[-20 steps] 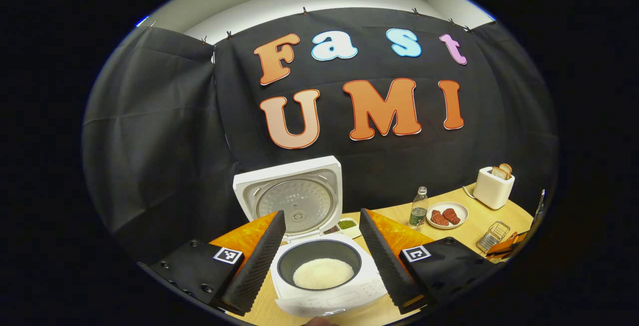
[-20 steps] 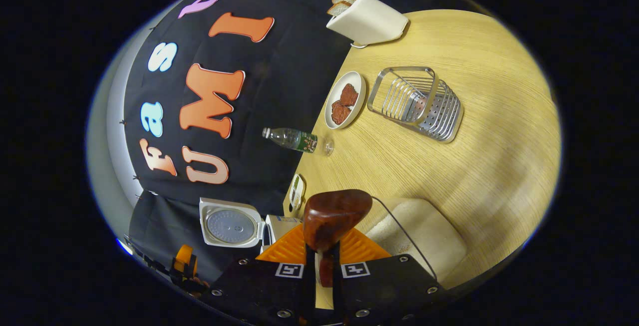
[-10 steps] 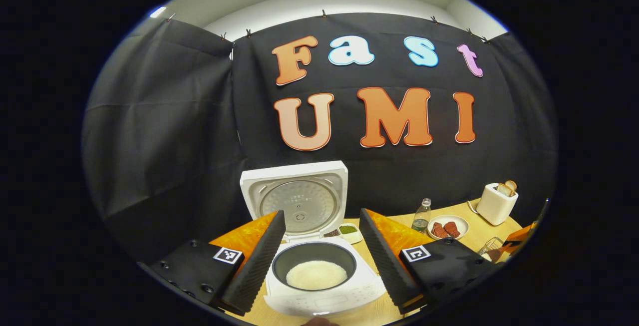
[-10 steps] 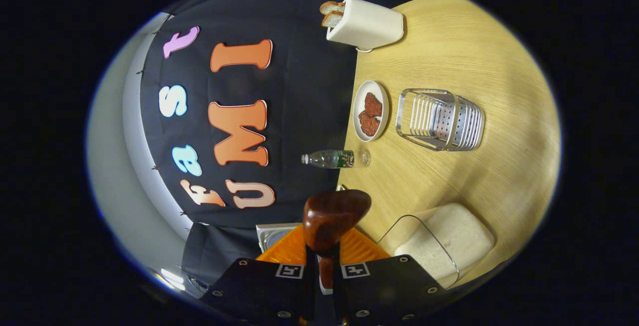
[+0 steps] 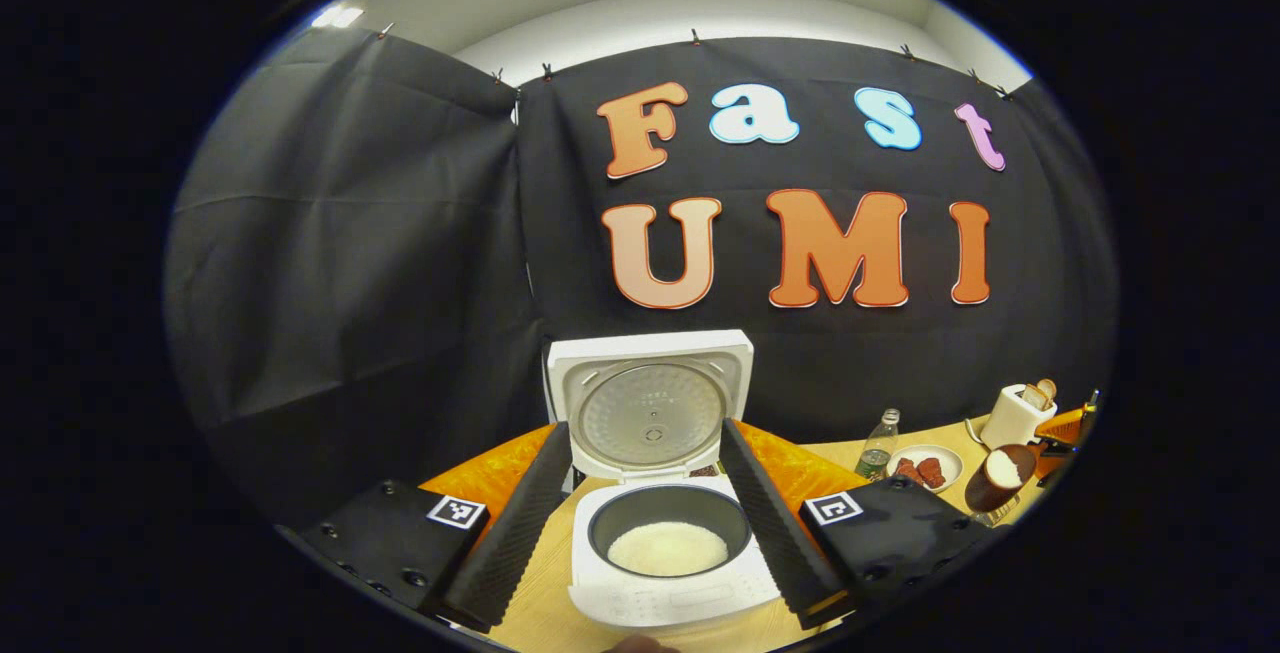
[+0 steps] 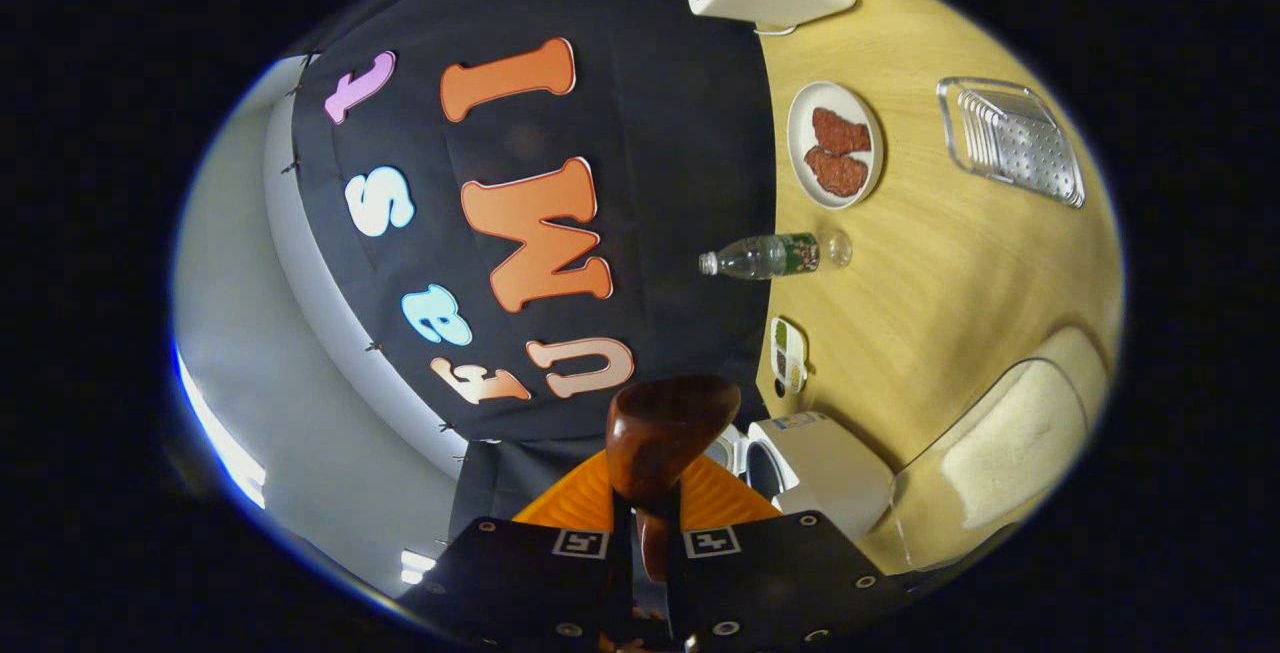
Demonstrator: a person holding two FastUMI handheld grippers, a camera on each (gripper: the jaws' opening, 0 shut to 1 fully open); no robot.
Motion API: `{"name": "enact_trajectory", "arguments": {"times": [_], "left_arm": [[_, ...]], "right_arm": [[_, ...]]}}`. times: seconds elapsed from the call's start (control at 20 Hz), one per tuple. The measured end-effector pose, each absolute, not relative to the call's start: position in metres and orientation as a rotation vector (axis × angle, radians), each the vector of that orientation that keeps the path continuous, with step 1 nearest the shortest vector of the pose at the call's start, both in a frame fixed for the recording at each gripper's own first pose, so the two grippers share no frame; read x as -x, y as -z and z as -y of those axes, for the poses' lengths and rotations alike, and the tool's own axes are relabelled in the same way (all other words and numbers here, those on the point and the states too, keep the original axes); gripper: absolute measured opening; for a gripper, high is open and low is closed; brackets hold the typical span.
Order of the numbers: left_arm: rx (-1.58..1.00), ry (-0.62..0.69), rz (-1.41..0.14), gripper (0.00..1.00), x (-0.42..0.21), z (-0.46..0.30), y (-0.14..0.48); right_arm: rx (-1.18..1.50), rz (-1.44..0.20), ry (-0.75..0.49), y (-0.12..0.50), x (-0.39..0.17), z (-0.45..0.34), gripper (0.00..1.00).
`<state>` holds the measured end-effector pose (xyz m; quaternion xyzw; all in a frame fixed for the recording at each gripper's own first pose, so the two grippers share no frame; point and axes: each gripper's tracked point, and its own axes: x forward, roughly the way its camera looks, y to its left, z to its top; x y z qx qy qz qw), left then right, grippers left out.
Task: Close the left gripper, press the button to open the rice cooker; take a wooden spoon from the chopstick holder with the right hand, scoop a spoonful of rice and pour it into the rice cooker, then put the wooden spoon back into the chopstick holder.
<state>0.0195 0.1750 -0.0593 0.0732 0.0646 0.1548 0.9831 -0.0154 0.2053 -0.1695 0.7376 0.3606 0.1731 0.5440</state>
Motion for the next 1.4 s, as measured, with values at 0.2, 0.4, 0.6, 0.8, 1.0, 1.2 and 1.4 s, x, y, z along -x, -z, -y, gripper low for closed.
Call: {"name": "enact_trajectory", "arguments": {"times": [0.2, 0.4, 0.6, 0.8, 1.0, 1.2, 1.4], "left_arm": [[-0.114, -0.379, -0.128, 1.0, -0.001, -0.21, 0.056], [-0.121, -0.453, -0.119, 1.0, 0.02, -0.247, 0.049], [-0.128, -0.522, -0.131, 1.0, 0.041, -0.28, 0.054], [-0.12, -0.576, -0.146, 1.0, 0.055, -0.311, 0.059], [-0.112, -0.614, -0.159, 1.0, 0.066, -0.337, 0.065], [-0.072, -0.647, -0.196, 1.0, 0.071, -0.357, 0.08], [-0.034, -0.646, -0.239, 1.0, 0.074, -0.363, 0.098]], "right_arm": [[-1.727, -0.931, -0.459, 0.16, -0.001, -0.264, 0.13], [-1.698, -0.999, -0.489, 0.156, -0.012, -0.316, 0.13], [-1.619, -1.05, -0.52, 0.154, -0.02, -0.371, 0.13], [-1.479, -1.043, -0.555, 0.149, -0.027, -0.415, 0.13], [-1.311, -1.027, -0.579, 0.154, -0.035, -0.446, 0.13], [-1.049, -0.975, -0.6, 0.168, -0.038, -0.474, 0.13], [-0.858, -0.919, -0.617, 0.173, -0.042, -0.485, 0.13]]}}
